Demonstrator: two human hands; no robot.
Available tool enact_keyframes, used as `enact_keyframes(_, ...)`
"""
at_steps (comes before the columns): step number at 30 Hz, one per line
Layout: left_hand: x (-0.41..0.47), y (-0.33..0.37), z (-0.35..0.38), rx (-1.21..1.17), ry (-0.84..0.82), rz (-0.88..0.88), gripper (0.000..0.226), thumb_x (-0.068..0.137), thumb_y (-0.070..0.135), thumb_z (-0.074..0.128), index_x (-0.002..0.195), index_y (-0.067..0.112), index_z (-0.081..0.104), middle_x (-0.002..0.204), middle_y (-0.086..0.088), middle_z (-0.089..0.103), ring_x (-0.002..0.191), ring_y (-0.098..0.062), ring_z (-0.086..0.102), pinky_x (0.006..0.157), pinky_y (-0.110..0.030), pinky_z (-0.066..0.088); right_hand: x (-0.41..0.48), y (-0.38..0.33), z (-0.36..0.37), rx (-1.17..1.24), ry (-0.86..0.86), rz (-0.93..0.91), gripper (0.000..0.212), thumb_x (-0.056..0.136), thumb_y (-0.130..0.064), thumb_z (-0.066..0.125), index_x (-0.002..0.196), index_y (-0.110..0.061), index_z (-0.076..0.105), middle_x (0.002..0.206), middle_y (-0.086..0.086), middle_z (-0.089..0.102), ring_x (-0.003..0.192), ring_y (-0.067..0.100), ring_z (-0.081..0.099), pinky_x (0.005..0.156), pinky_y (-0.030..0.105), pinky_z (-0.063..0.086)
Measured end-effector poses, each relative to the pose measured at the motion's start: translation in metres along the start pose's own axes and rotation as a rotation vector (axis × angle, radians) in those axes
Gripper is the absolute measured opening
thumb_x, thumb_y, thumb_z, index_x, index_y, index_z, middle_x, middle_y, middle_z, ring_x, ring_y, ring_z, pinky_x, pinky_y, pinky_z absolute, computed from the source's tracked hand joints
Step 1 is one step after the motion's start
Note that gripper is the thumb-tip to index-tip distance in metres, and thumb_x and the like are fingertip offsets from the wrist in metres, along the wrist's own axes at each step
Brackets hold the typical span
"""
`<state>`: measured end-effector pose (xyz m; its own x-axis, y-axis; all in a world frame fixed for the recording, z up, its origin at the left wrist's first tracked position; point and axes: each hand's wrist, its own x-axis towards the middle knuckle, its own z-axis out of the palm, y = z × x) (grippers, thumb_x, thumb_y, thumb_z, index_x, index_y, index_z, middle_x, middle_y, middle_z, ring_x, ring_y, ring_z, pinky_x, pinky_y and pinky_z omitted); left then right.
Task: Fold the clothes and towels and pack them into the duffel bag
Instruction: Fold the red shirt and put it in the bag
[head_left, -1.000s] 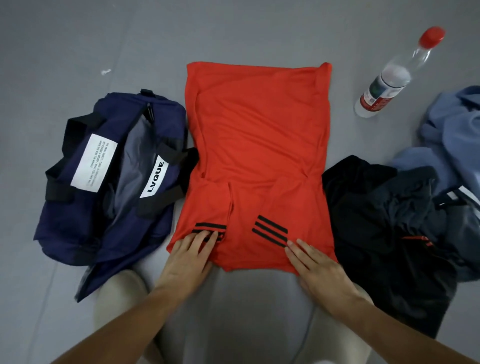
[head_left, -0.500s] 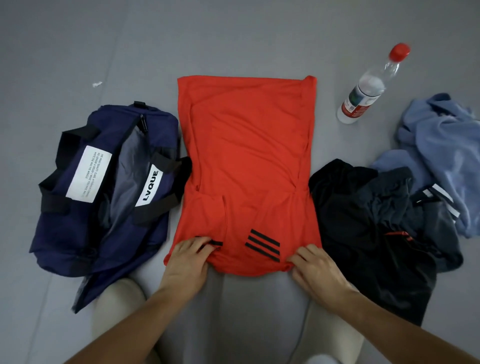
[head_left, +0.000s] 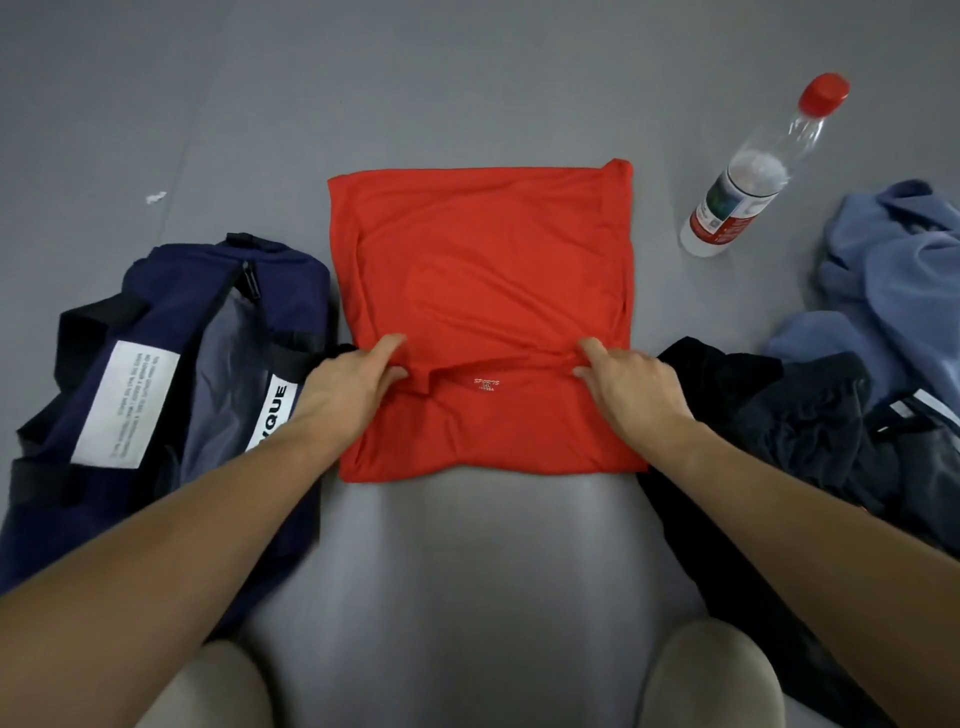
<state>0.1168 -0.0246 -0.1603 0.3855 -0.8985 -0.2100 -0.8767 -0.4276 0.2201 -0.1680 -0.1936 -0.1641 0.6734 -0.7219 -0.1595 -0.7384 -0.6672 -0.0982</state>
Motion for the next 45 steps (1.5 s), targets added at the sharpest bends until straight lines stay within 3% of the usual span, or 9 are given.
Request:
enact_keyframes(5,-0.008,0.015,0.031,0.082,0.301,0.295,0.053,0.087,0.001,0.054,0.139,0.011,0.056,0.124,-0.016,0.064,0.114,-0.038,0.06,0.1,-0.045,0.046,-0.015,-0.014,0.032,0.024,0.207,-0.301,0.049,0.1,-0.029,0.046,0.146,-0.011,0.048,0.152,0.015,0.044,0.145,0.035,0.035,0.117,0.053,0.031)
enact_keyframes(7,-0.027,0.02,0.059,0.113,0.18,0.381,0.057,0.093,0.014,0.05,0.15,0.015,0.044,0.145,-0.014,0.053,0.136,-0.034,0.047,0.114,-0.044,0.035,-0.034,-0.017,0.048,0.004,-0.012,-0.307,0.065,0.101,-0.053,0.029,0.156,-0.017,0.031,0.163,0.009,0.026,0.153,0.029,0.016,0.123,0.05,0.02)
enact_keyframes(10,-0.047,0.005,0.086,0.126,-0.008,0.208,0.065,0.102,0.053,0.028,0.16,0.026,0.017,0.167,-0.01,0.014,0.154,-0.029,0.013,0.124,-0.047,0.016,-0.055,0.003,0.063,-0.021,-0.201,-0.219,0.08,0.096,-0.072,0.016,0.16,-0.028,-0.001,0.168,-0.001,-0.006,0.154,0.022,-0.011,0.125,0.047,0.005)
enact_keyframes(16,-0.084,-0.002,0.088,0.157,-0.072,0.245,0.073,0.099,0.064,0.024,0.161,0.027,0.011,0.169,-0.011,0.002,0.155,-0.029,-0.002,0.125,-0.051,0.011,-0.091,0.018,0.06,-0.033,-0.28,-0.275,0.099,0.087,-0.086,0.023,0.159,-0.028,-0.011,0.166,-0.003,-0.018,0.151,0.018,-0.022,0.125,0.045,-0.004)
enact_keyframes(23,-0.125,-0.03,0.076,0.173,-0.196,0.335,0.095,0.087,0.081,0.037,0.161,0.032,0.004,0.169,-0.003,-0.009,0.155,-0.025,-0.007,0.119,-0.046,0.022,-0.133,0.023,0.071,0.013,-0.172,-0.279,0.079,0.097,-0.067,0.032,0.161,-0.024,0.014,0.168,0.002,0.007,0.155,0.021,0.0,0.123,0.045,0.008)
enact_keyframes(29,-0.13,-0.042,0.063,0.16,-0.248,0.329,0.08,0.096,0.066,0.033,0.161,0.031,0.001,0.169,-0.003,-0.01,0.155,-0.023,-0.007,0.12,-0.048,0.025,-0.152,0.045,0.077,0.034,-0.031,-0.278,0.06,0.098,-0.037,0.039,0.156,-0.022,0.033,0.164,0.006,0.026,0.149,0.027,0.028,0.121,0.045,0.021)
enact_keyframes(34,-0.125,-0.04,0.051,0.158,-0.229,0.354,0.059,0.106,0.046,0.013,0.157,0.024,0.031,0.165,-0.006,0.023,0.151,-0.03,0.025,0.119,-0.044,0.032,-0.141,0.037,0.063,0.107,0.175,-0.25,0.042,0.093,-0.023,0.042,0.122,-0.014,0.071,0.13,0.005,0.067,0.117,0.028,0.063,0.104,0.041,0.046)
enact_keyframes(38,-0.116,-0.025,0.008,-0.056,-0.195,0.269,0.054,0.097,0.05,0.028,0.137,0.031,0.059,0.135,0.007,0.064,0.124,-0.017,0.061,0.107,-0.026,0.041,-0.126,0.037,0.023,0.238,0.205,-0.122,0.029,0.093,-0.026,0.043,0.103,-0.017,0.068,0.08,0.002,0.069,0.071,0.03,0.067,0.068,0.039,0.055)
enact_keyframes(45,-0.007,-0.022,-0.022,0.026,0.072,0.158,0.026,0.098,0.041,0.057,0.114,0.024,0.071,0.107,-0.004,0.074,0.096,-0.032,0.07,0.077,-0.041,0.056,-0.026,0.042,0.0,0.163,0.315,0.015,0.028,0.099,-0.035,0.047,0.109,-0.018,0.067,0.087,0.007,0.072,0.073,0.036,0.068,0.061,0.041,0.055)
